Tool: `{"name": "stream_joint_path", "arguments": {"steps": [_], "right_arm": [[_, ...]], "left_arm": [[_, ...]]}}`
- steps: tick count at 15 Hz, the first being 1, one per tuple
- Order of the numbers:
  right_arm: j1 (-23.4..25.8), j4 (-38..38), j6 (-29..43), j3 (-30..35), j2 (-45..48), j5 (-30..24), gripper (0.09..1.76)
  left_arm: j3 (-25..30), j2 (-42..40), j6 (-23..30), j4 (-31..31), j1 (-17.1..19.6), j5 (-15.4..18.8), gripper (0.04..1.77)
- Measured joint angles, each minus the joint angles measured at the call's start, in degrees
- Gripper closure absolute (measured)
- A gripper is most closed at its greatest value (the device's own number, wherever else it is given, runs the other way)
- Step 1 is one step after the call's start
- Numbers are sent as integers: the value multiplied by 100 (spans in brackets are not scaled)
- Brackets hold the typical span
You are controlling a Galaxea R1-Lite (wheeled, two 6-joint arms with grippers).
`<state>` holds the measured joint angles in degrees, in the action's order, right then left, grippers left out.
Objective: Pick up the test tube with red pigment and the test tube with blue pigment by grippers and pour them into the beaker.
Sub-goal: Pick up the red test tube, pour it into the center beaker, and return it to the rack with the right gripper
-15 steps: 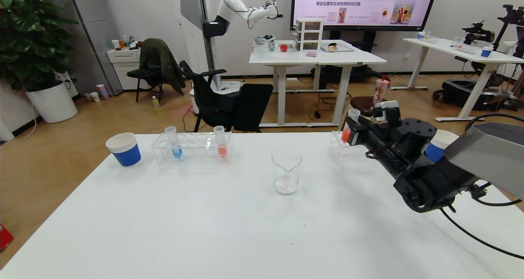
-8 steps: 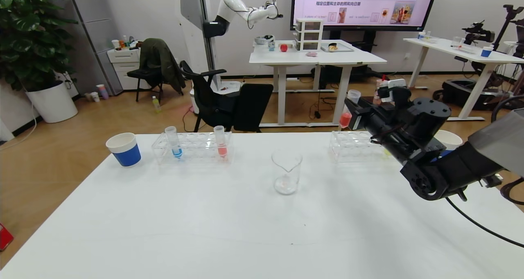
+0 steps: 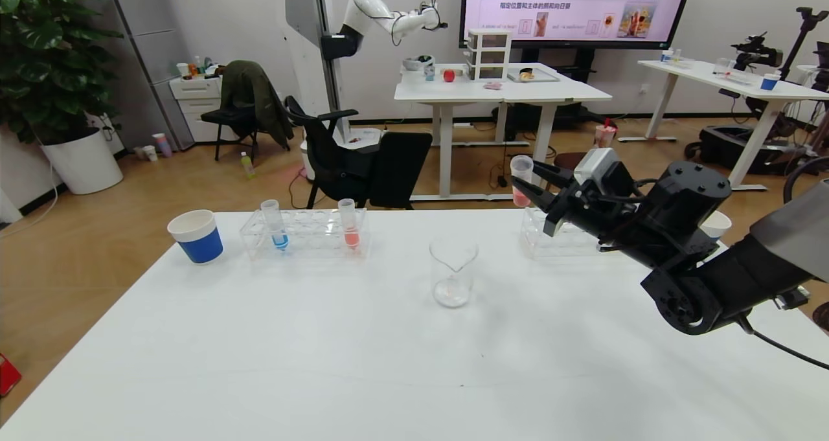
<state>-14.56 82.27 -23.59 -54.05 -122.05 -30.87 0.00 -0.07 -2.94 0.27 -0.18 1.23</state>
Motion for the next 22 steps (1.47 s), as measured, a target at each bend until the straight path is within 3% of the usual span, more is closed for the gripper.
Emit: {"name": "stream_joint_path", "arguments": {"steps": [8, 12, 14, 18, 22], "right_arm": [[-305, 692, -1430, -675, -664, -734, 136], [-276, 667, -2387, -1242, -1023, -1298, 136], [-333, 645, -2603, -1369, -1133, -1392, 136], [-308, 501, -3202, -1813, -1347, -2100, 136], [-143, 347, -4072, -1992, -1598, -2492, 136]], "left_arm": [[0, 0, 0, 0, 0, 0, 6], [0, 0, 2, -2, 0, -2, 6], [0, 0, 5, 0, 0, -2, 6], [0, 0, 0, 0, 0, 0, 6], [0, 0, 0, 0, 0, 0, 6]]}}
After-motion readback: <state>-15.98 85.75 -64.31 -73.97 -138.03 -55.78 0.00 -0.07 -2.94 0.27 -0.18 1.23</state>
